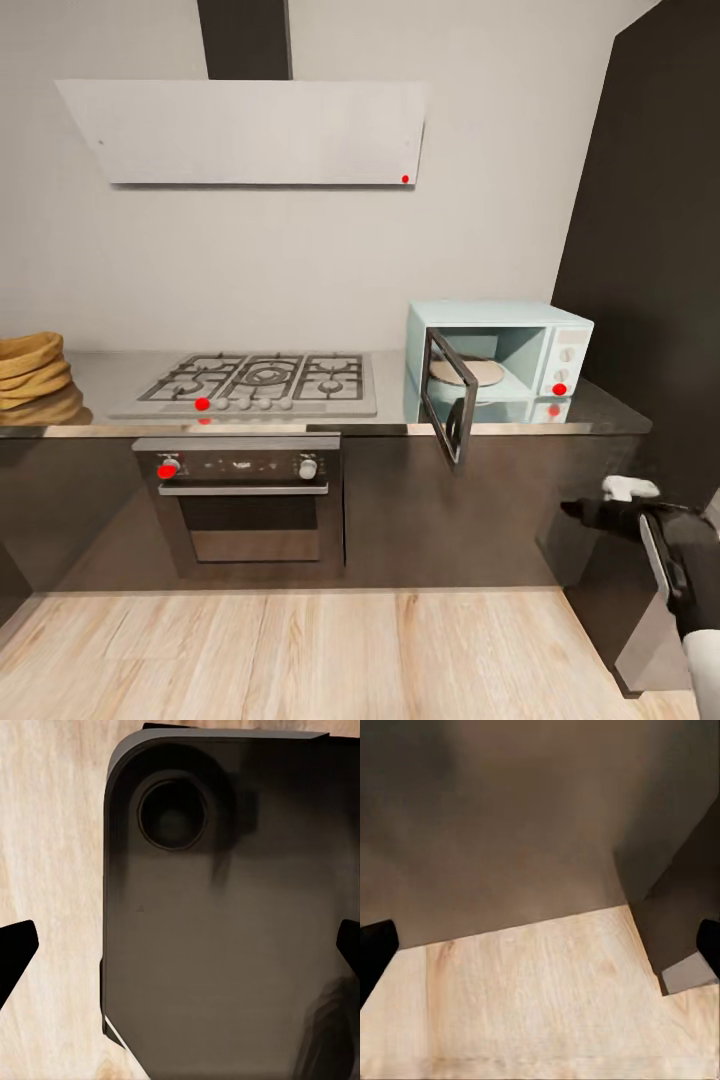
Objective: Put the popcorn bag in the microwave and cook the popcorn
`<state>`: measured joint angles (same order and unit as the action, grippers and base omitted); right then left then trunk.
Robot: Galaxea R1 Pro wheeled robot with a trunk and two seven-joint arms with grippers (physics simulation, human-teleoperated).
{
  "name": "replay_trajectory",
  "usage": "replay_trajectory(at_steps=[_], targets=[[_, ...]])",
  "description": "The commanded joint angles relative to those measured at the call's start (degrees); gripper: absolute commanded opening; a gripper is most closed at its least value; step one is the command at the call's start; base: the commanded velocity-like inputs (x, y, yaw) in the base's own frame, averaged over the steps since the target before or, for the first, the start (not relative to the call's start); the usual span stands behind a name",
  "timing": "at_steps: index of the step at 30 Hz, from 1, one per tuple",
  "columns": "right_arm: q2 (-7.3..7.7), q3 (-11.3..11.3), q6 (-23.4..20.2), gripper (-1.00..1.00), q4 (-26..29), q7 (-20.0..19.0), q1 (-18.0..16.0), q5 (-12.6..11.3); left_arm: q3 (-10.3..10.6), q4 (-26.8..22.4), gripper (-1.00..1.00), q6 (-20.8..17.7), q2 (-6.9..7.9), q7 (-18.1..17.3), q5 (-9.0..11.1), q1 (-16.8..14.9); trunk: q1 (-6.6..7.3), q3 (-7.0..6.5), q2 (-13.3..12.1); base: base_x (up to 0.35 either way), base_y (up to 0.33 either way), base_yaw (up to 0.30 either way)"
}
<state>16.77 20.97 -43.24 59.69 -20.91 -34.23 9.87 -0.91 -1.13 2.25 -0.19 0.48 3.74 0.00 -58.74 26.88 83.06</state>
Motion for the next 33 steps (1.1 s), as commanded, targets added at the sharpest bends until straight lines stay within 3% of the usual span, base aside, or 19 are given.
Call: replay_trajectory(at_steps=[1, 3, 6, 7, 8, 9, 14, 16, 21, 26, 33], targets=[[-0.37, 0.38, 4.77, 1.00, -7.55, -0.39, 3.63, 1.72, -0.05, -0.02, 1.00, 0.13, 0.00, 0.05, 0.39, 0.00, 0.00, 0.04, 0.03, 0.000, 0.000, 0.000], [-0.72, 0.50, 12.24, 1.00, -18.68, -0.31, 6.86, 2.32, -0.06, -0.02, 1.00, 0.13, -0.01, 0.05, 0.39, 0.00, 0.00, 0.04, 0.03, 0.000, 0.000, 0.000], [-0.78, 0.54, 23.87, 1.00, -37.93, -0.09, 8.28, 2.64, -0.06, -0.02, 1.00, 0.13, 0.01, 0.05, 0.39, 0.00, 0.00, 0.04, 0.03, 0.000, 0.000, 0.000], [-0.87, 0.46, 32.12, 1.00, -49.58, 0.13, 8.50, 2.68, -0.06, -0.02, 1.00, 0.13, 0.01, 0.05, 0.39, 0.00, 0.00, 0.04, 0.03, 0.000, 0.000, 0.000], [-0.96, 0.37, 40.08, 1.00, -56.86, 0.59, 8.81, 2.68, -0.06, -0.02, 1.00, 0.13, 0.00, 0.05, 0.48, 0.00, 0.00, 0.04, 0.03, 0.000, 0.000, 0.000], [-1.40, 0.34, 44.02, 1.00, -59.19, 1.49, 10.80, 2.67, -0.06, -0.02, 1.00, 0.13, -0.02, 0.05, 0.71, 0.00, 0.00, 0.04, 0.03, 0.000, 0.000, 0.000], [-7.43, 0.03, 51.79, 1.00, -61.29, 8.38, 23.30, 3.01, 0.02, -0.02, 1.00, 0.13, 0.01, 0.05, 1.72, 0.00, 0.00, 0.04, 0.03, 0.000, 0.000, 0.000], [-9.02, -0.28, 54.00, 1.00, -61.42, 10.63, 25.34, 4.83, 0.03, -0.02, 1.00, 0.13, 0.02, 0.05, 1.91, 0.00, 0.00, 0.04, 0.03, 0.000, 0.000, 0.000], [-10.50, -0.43, 53.99, 1.00, -61.58, 13.55, 26.03, 9.18, 0.01, -0.02, 1.00, 0.13, 0.02, 0.05, 1.97, 0.00, 0.00, 0.04, 0.03, 0.000, 0.000, 0.000], [-11.65, -0.40, 49.79, 1.00, -61.64, 17.03, 26.06, 9.94, -0.04, -0.02, 1.00, 0.13, 0.02, 0.05, 2.00, 0.00, 0.00, 0.04, 0.03, 0.000, 0.000, 0.059], [-11.93, -0.44, 49.26, 1.00, -61.60, 17.56, 26.08, 10.17, -0.06, -0.02, 1.00, 0.13, 0.02, 0.08, 2.05, 0.00, 0.00, 0.04, 0.03, 0.000, 0.000, 0.257]])
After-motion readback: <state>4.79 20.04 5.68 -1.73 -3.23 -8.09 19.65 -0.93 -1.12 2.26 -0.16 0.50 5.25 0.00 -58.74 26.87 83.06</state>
